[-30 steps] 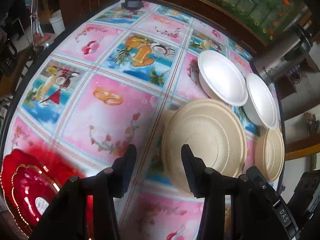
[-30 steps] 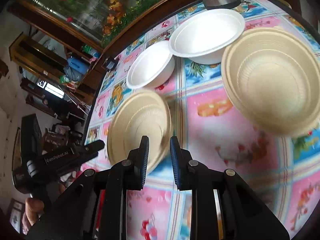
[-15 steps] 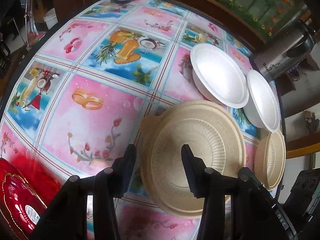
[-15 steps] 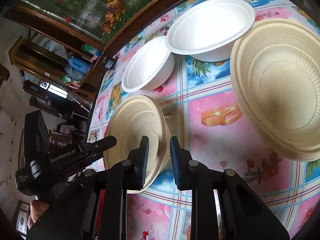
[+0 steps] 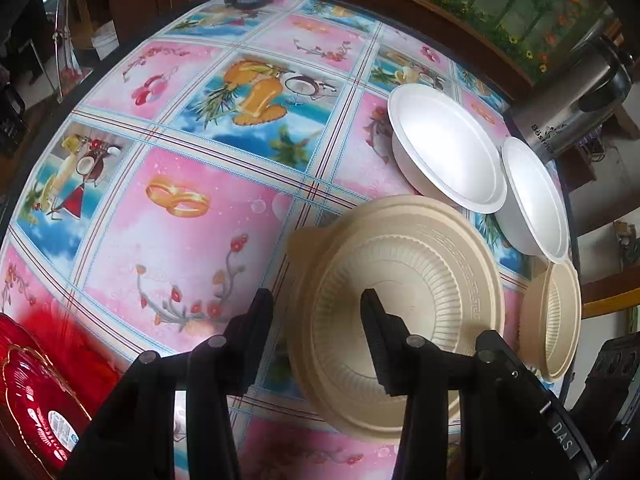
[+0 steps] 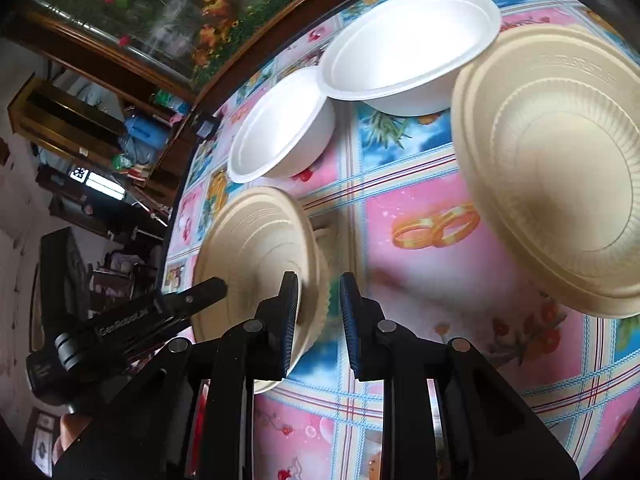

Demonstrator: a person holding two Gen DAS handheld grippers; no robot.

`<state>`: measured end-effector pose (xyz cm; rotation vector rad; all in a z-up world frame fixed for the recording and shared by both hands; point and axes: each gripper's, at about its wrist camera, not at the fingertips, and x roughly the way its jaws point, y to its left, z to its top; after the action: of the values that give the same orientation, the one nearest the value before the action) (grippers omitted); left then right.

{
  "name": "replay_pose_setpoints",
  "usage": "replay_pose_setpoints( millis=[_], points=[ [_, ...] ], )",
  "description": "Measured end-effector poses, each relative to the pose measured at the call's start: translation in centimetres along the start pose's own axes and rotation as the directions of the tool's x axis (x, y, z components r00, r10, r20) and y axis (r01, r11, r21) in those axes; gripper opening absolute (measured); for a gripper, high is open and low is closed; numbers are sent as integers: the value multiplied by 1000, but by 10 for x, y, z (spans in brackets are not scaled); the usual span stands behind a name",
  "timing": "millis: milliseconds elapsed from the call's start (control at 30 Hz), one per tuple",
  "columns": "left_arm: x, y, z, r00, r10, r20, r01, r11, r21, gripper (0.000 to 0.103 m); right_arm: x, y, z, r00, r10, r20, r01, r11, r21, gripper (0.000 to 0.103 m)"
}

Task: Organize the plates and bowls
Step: 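Carry the beige bowl with the left gripper over the red plates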

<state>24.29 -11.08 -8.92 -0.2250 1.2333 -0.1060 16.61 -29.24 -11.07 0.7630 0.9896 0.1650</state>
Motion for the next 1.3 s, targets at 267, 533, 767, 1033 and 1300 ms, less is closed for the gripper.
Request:
replay_pose_setpoints(
  millis=[267,533,767,1033,1300],
  points=[
    [-1,5,-1,1000,8,8,-8,1000,1,25,3,-4,-2,1000,-3,12,3,1000,9,21],
    [2,-3,-6,1000,0,-4,0,999,42,11,-8,1,-6,998,-34,59,35,999,-24,9],
    [-8,0,-10,1000,-21,0,21,999,39,11,-18,9,-11,995,-50,86,54,997,-48,9],
    [-36,12,-22,999,-45,29,44,998,43,11,-36,23,-30,994,-28,109,35,998,-58,9],
    [-87,41,-47,993,-65,96,59,996,61,11,-70,71,-61,989,31,144,-10,990,-141,9]
  ],
)
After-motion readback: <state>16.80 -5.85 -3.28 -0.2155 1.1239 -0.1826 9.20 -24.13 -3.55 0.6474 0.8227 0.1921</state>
